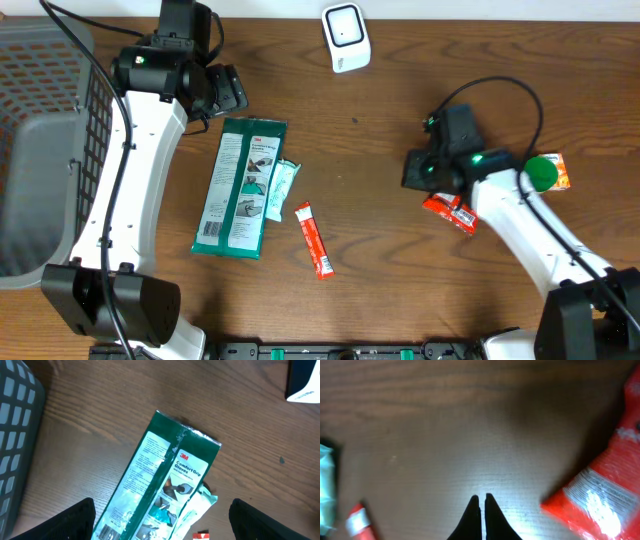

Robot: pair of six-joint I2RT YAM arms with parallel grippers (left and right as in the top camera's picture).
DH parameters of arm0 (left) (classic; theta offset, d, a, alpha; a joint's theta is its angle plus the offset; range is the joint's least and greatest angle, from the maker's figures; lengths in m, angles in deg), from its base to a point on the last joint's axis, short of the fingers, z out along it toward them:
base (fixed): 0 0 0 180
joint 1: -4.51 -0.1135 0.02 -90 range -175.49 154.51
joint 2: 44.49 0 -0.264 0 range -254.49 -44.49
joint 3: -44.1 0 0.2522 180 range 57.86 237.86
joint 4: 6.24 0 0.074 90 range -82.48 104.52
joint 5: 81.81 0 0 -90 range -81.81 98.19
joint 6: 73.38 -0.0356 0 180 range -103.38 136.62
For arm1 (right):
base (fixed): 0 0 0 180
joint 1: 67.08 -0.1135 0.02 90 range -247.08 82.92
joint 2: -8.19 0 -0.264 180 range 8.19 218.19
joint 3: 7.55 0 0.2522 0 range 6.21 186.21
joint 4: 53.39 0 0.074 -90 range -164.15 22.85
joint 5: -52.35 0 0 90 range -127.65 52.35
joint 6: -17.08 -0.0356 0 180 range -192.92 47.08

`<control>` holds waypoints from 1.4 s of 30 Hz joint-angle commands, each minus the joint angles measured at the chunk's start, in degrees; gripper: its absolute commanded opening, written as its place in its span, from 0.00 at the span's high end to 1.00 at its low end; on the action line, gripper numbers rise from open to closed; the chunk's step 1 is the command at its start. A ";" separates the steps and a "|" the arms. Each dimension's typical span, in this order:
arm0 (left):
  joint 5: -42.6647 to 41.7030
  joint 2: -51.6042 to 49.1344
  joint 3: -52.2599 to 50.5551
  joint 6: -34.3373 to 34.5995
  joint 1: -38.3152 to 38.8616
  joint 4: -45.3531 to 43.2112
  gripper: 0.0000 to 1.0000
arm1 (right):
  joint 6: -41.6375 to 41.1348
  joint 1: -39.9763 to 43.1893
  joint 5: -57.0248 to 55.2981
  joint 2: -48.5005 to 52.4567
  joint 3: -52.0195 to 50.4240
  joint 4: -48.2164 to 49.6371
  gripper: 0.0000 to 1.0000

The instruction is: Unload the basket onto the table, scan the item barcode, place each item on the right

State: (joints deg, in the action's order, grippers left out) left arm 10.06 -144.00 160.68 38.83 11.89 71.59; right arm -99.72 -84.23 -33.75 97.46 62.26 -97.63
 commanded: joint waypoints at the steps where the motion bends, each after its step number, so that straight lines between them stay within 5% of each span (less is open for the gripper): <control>1: 0.74 0.55 0.24 -0.76 -0.20 0.15 0.14 | -1.44 -3.10 -10.80 -0.48 -5.86 6.84 0.99; 7: 0.74 0.55 0.24 -0.79 -0.20 0.15 0.14 | -3.02 -3.19 -22.38 0.00 -10.43 11.45 0.99; 23: 0.74 0.55 0.24 -0.79 -0.20 0.15 0.14 | -4.24 5.88 -19.50 6.93 -10.40 7.93 0.99; 34: 0.74 0.55 0.24 -0.76 -0.20 0.15 0.14 | 8.00 14.16 -20.02 6.93 -9.22 1.79 0.99; 42: 0.74 0.55 0.24 -0.79 -0.20 0.15 0.14 | 8.66 16.22 -24.90 6.93 -9.22 2.93 0.99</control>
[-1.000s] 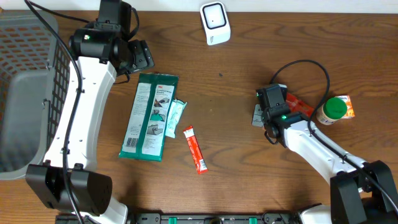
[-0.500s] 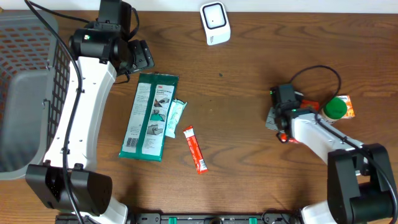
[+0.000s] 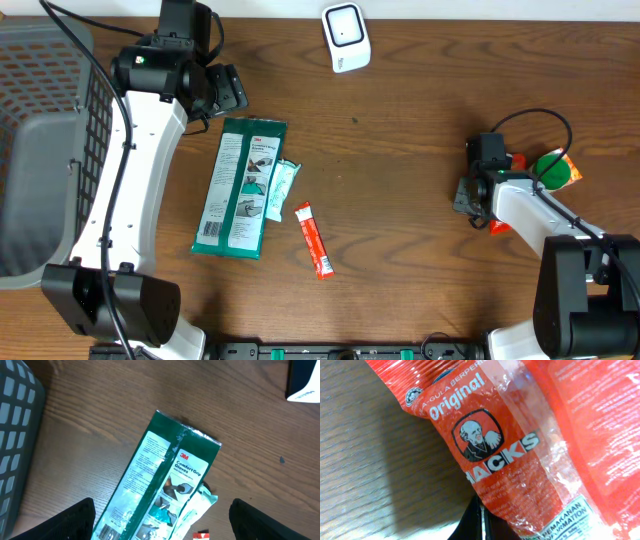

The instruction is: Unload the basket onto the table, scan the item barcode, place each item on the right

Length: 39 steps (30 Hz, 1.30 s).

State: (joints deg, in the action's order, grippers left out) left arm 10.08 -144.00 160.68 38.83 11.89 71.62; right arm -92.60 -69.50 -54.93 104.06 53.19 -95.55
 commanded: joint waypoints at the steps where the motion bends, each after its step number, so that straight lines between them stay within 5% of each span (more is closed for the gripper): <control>1: 0.72 0.55 0.24 -0.79 -0.20 0.13 0.14 | 1.53 1.84 -3.74 0.33 -0.13 1.31 0.99; 18: 0.72 0.55 0.24 -0.79 -0.20 0.13 0.14 | 6.47 4.98 2.97 -1.49 3.45 4.61 0.99; 24: 0.72 0.55 0.24 -0.76 -0.20 0.13 0.14 | 6.56 2.29 28.00 -9.14 14.95 -10.10 0.73; 33: 0.72 0.55 0.24 -0.76 -0.20 0.13 0.14 | 6.47 -17.97 29.59 -9.68 17.64 -12.39 0.47; 39: 0.72 0.55 0.24 -0.76 -0.20 0.13 0.14 | 5.25 -32.92 29.40 -3.56 17.62 -8.41 0.38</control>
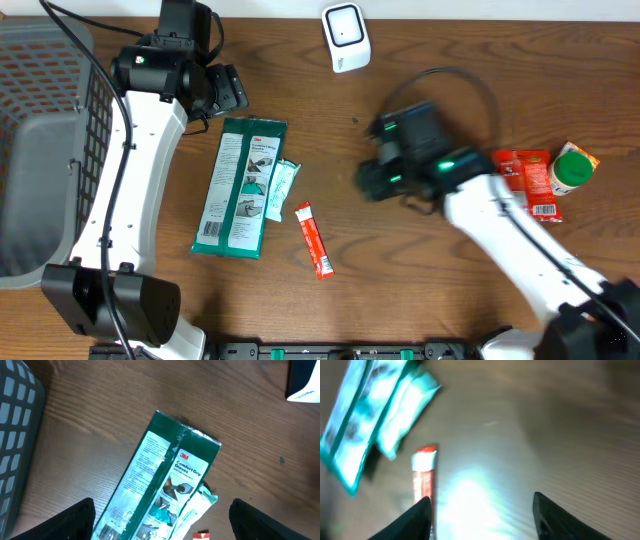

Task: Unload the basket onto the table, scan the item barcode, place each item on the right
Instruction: 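Move the right gripper left to the thin red candy stick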

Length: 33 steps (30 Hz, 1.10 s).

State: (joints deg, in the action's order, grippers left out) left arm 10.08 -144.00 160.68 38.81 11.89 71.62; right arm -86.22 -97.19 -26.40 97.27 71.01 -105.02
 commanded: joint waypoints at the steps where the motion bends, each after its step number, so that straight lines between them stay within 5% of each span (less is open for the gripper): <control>1: 0.72 0.55 0.24 -0.74 -0.20 0.13 0.14 | -2.23 -6.99 0.68 4.48 -0.20 1.77 0.38; 14: 0.72 0.55 0.24 -0.76 -0.20 0.15 0.14 | -7.91 -21.84 -9.14 19.76 -0.20 8.07 0.39; 20: 0.72 0.55 0.24 -0.74 -0.20 0.13 0.14 | -7.89 -21.77 -9.92 19.56 -0.07 8.11 0.66; 33: 0.72 0.55 0.24 -0.74 -0.20 0.13 0.14 | -7.89 -14.82 -23.17 19.45 0.04 6.23 0.84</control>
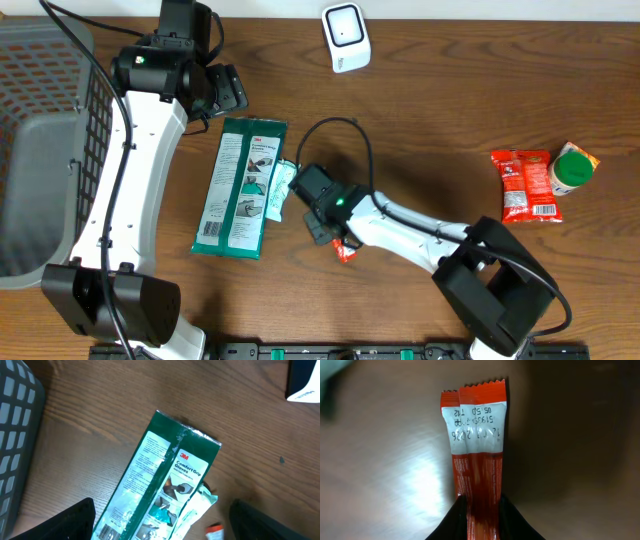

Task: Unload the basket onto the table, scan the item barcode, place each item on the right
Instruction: 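Move the right gripper left to the thin red candy stick, then close the right gripper on the red candy stick and lift it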

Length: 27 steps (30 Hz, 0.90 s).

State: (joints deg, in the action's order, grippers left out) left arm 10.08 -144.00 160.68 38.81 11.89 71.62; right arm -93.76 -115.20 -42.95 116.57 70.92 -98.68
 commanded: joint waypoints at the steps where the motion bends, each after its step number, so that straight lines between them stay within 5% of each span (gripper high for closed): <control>1: 0.72 0.55 0.24 -0.76 -0.20 0.13 0.14 | -0.33 4.11 -6.88 0.07 0.13 -0.04 0.84; 7: 0.72 0.55 0.24 -0.76 -0.20 0.13 0.14 | -0.37 10.78 -5.84 -1.51 0.70 -0.96 0.82; 12: 0.72 0.55 0.24 -0.74 -0.20 0.13 0.14 | 0.09 15.10 -2.75 -4.37 1.46 -1.55 0.52; 18: 0.72 0.55 0.24 -0.76 -0.20 0.13 0.14 | -0.74 19.41 3.45 -10.54 2.40 -7.02 0.48; 21: 0.72 0.55 0.24 -0.76 -0.20 0.15 0.14 | -3.10 20.72 6.05 -11.76 2.38 -11.30 0.64; 24: 0.72 0.55 0.24 -0.76 -0.20 0.13 0.14 | -3.91 20.76 5.55 -11.43 1.62 -13.31 0.96; 27: 0.72 0.55 0.24 -0.74 -0.20 0.13 0.14 | -5.53 20.65 5.33 -10.80 -0.46 -12.26 0.99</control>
State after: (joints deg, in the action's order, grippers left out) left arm 10.08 -144.00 160.68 38.81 11.89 71.62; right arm -96.77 -94.63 -38.60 105.05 72.14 -111.25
